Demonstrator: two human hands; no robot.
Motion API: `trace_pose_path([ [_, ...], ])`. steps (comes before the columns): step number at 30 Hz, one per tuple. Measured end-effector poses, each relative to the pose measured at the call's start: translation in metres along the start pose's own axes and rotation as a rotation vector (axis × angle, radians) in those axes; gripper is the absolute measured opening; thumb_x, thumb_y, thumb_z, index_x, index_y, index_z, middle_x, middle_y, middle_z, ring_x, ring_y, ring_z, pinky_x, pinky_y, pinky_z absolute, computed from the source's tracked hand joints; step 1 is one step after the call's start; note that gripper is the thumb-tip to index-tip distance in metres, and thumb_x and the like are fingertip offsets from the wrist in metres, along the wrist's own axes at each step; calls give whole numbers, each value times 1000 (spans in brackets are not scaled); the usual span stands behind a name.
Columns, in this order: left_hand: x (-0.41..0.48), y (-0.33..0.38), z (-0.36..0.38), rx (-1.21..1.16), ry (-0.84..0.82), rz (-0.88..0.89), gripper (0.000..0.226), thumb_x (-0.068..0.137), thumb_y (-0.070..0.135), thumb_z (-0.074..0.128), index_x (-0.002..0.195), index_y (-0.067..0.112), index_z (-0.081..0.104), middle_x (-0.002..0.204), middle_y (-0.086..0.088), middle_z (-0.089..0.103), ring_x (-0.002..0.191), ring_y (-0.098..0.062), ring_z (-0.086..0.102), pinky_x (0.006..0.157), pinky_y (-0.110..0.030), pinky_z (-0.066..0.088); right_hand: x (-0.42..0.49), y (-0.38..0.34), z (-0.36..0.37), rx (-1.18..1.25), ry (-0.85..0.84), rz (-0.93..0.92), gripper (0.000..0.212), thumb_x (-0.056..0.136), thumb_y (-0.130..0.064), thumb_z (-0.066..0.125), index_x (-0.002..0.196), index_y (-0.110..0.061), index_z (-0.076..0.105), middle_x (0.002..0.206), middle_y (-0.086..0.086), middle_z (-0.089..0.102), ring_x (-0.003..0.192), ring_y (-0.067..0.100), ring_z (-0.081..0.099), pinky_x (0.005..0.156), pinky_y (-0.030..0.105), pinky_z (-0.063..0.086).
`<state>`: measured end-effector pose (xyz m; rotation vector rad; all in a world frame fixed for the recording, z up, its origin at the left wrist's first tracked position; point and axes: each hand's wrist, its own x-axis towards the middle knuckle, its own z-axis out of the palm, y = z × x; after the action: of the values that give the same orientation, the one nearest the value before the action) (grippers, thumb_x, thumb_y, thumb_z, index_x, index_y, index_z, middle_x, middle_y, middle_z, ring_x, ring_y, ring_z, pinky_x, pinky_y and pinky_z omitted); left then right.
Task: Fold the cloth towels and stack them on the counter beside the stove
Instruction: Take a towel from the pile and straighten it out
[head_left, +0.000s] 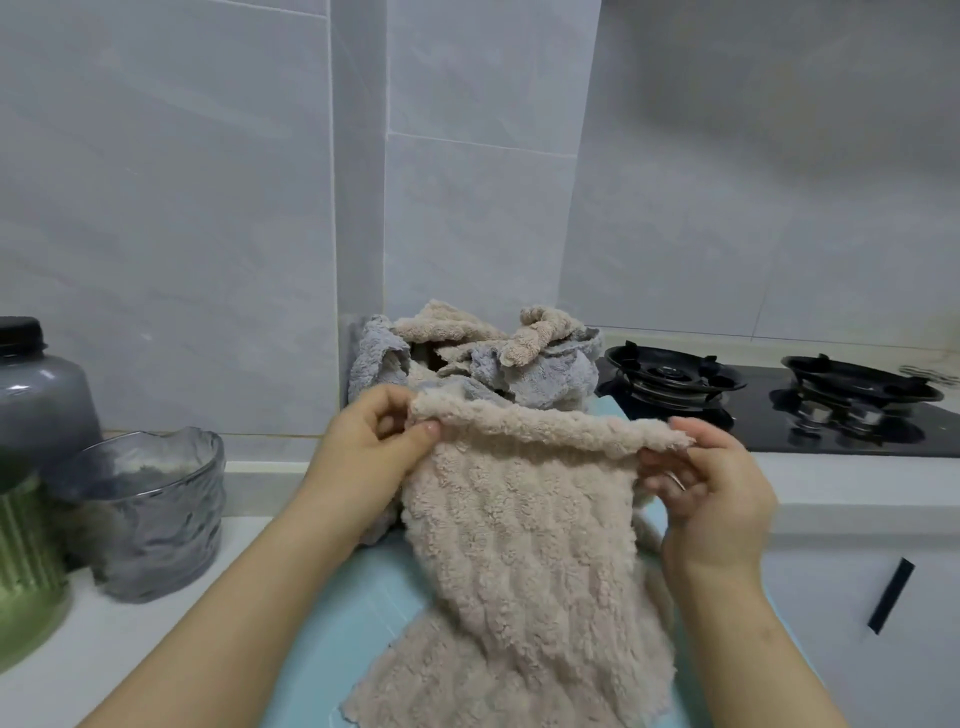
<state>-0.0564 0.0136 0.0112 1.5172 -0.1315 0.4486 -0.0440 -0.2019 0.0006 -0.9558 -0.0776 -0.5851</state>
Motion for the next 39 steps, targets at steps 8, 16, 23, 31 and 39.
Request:
trace_pose_path([
  [8,9,-25,-10,889,148,123,16,81,6,51,83,20,58,84,-3,61,87,-29,54,65,-34,40,-2,24,-4,-1171,-281,-72,20,79,-11,61,71,-29,56,68,-8,61,70,16,57,59,25,40],
  [16,6,-15,-8,787,41,33,33,81,24,63,55,17,44,75,-1,41,71,-20,44,60,-31,30,6,35,-17,-1407,-333,115,15,88,-19,46,96,-29,53,95,-1,64,93,25,56,71,33,46],
  [23,9,-12,-14,483,189,20,14,88,26,61,78,19,68,60,2,59,60,-17,53,56,-28,35,-2,14,-4,-961,-19,-176,11,93,-25,47,85,-29,54,55,-1,63,61,23,57,62,34,44],
  [31,7,-7,-11,268,149,-99,29,95,9,43,84,30,61,52,-1,47,31,-10,47,50,-31,52,1,28,-4,-988,-278,303,40,86,-19,51,120,-29,32,63,8,67,40,20,54,42,24,44],
  [39,9,-17,-10,393,212,-118,24,94,10,42,80,21,57,51,-5,51,29,-16,50,41,-25,46,6,47,-10,-1537,-324,161,19,82,-17,40,85,-20,58,87,0,67,81,25,63,66,30,49],
])
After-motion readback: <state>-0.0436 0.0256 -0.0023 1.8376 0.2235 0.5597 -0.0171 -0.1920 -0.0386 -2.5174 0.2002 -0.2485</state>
